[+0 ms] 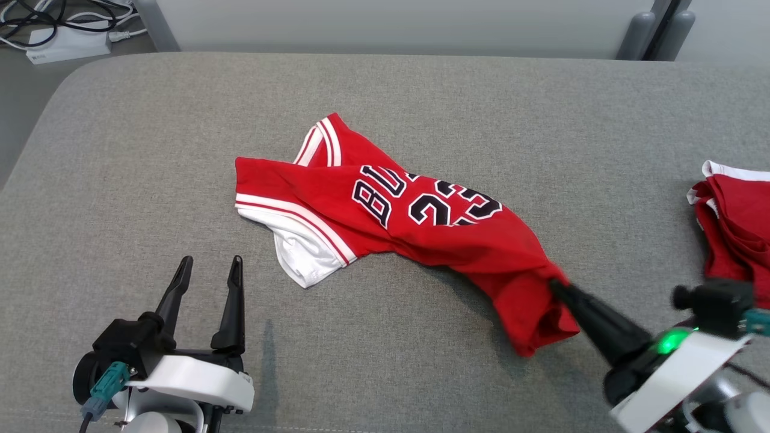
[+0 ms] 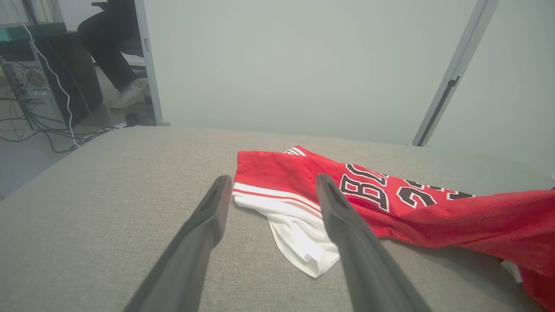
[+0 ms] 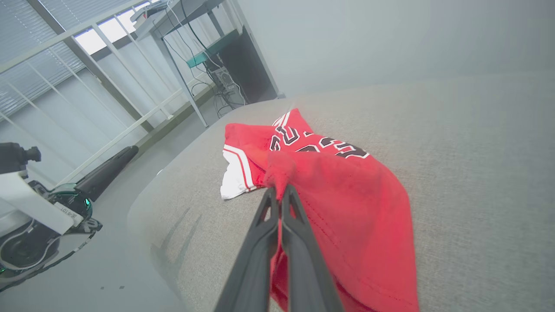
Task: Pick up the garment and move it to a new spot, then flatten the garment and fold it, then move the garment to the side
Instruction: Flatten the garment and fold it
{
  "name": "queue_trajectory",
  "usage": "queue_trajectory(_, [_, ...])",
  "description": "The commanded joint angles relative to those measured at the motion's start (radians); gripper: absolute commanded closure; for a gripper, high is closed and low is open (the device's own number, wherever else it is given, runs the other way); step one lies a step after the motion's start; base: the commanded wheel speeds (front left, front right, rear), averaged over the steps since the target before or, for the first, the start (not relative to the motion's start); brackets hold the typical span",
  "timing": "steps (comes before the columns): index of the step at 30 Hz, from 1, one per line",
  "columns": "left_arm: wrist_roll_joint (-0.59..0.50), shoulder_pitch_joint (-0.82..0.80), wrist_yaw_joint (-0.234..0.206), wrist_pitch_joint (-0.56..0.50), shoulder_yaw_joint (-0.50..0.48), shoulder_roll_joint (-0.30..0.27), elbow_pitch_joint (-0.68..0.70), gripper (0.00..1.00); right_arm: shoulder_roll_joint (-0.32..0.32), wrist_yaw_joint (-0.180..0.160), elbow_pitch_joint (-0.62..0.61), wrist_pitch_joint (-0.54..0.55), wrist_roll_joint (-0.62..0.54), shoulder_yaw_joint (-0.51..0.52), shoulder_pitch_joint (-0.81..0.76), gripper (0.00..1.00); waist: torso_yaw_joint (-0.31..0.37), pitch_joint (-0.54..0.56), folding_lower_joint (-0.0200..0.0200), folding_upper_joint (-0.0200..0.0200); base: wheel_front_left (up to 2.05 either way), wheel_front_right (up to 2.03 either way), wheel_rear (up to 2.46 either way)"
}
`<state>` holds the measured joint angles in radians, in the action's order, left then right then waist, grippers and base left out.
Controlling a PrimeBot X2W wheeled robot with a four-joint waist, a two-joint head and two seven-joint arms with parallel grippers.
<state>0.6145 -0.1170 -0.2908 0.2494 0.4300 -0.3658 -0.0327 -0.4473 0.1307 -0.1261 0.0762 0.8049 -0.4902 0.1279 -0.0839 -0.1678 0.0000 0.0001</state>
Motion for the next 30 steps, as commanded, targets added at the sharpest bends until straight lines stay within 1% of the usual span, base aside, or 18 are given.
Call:
queue_trajectory(1, [-0.01, -0.039, 0.004, 0.012, -0.046, -0.021, 0.024, 0.0, -0.053, 0.0, -0.053, -0.002, 0.058, 0.085, -0.014, 1.0, 0.004, -0.008, 0.0, -0.0001, 0.0, 0.0, 0.0])
queue_trajectory(2, [-0.01, -0.039, 0.004, 0.012, -0.046, -0.021, 0.024, 0.0, -0.053, 0.0, -0.053, -0.002, 0.058, 0.085, -0.014, 1.0, 0.004, -0.008, 0.0, -0.0001, 0.0, 0.0, 0.0])
queue_trajectory(4, [-0.013, -0.042, 0.006, 0.012, -0.047, -0.02, 0.024, 0.0, -0.073, 0.0, -0.032, -0.007, 0.092, 0.15, -0.013, 1.0, 0.005, -0.016, 0.0, -0.0001, 0.0, 0.0, 0.0])
queue_trajectory(6, [-0.016, -0.05, 0.01, 0.012, -0.045, -0.017, 0.022, 0.0, -0.085, 0.0, 0.027, -0.018, 0.105, 0.193, 0.003, 1.0, 0.002, -0.027, 0.0, -0.0001, 0.0, 0.0, 0.0])
queue_trajectory(8, [-0.02, -0.061, 0.015, 0.012, -0.043, -0.014, 0.021, 0.0, -0.094, 0.0, 0.099, -0.028, 0.106, 0.205, 0.036, 1.0, -0.004, -0.041, 0.0, -0.0001, 0.0, 0.0, 0.0])
queue_trajectory(11, [-0.024, -0.076, 0.021, 0.012, -0.043, -0.009, 0.02, 0.0, -0.089, 0.0, 0.205, -0.043, 0.12, 0.184, 0.099, 1.0, -0.014, -0.065, 0.0, -0.0001, 0.0, 0.0, 0.0])
queue_trajectory(15, [-0.03, -0.092, 0.028, 0.012, -0.043, -0.001, 0.016, 0.0, -0.082, 0.0, 0.321, -0.053, 0.132, 0.108, 0.199, 1.0, -0.027, -0.098, 0.0, -0.0001, 0.0, 0.0, 0.0])
queue_trajectory(19, [-0.035, -0.107, 0.039, 0.012, -0.042, 0.01, 0.009, 0.0, -0.091, 0.0, 0.437, -0.074, 0.127, 0.028, 0.296, 1.0, -0.041, -0.12, 0.0, -0.0001, 0.0, 0.0, 0.0])
queue_trajectory(20, [-0.036, -0.111, 0.042, 0.012, -0.042, 0.012, 0.007, 0.0, -0.093, 0.0, 0.468, -0.085, 0.12, 0.009, 0.317, 0.76, -0.044, -0.123, 0.0, -0.0001, 0.0, 0.0, 0.0])
queue_trajectory(21, [-0.037, -0.113, 0.044, 0.012, -0.043, 0.014, 0.005, 0.0, -0.088, 0.0, 0.494, -0.099, 0.128, -0.001, 0.336, 0.76, -0.045, -0.126, 0.0, -0.0001, 0.0, 0.0, 0.0])
queue_trajectory(22, [-0.039, -0.116, 0.047, 0.012, -0.043, 0.016, 0.003, 0.0, -0.085, 0.0, 0.517, -0.106, 0.134, -0.018, 0.352, 0.0, -0.046, -0.129, 0.0, -0.0001, 0.0, 0.0, 0.0])
queue_trajectory(26, [-0.044, -0.118, 0.053, 0.012, -0.046, 0.022, -0.007, 0.0, -0.092, 0.0, 0.561, -0.18, 0.148, -0.067, 0.382, 0.0, -0.044, -0.122, 0.0, -0.0001, 0.0, 0.0, 0.0])
queue_trajectory(30, [-0.045, -0.102, 0.051, 0.012, -0.056, 0.022, -0.012, 0.0, -0.112, 0.0, 0.56, -0.273, 0.163, -0.084, 0.351, 0.0, -0.027, -0.092, 0.0, -0.0001, 0.0, 0.0, 0.0])
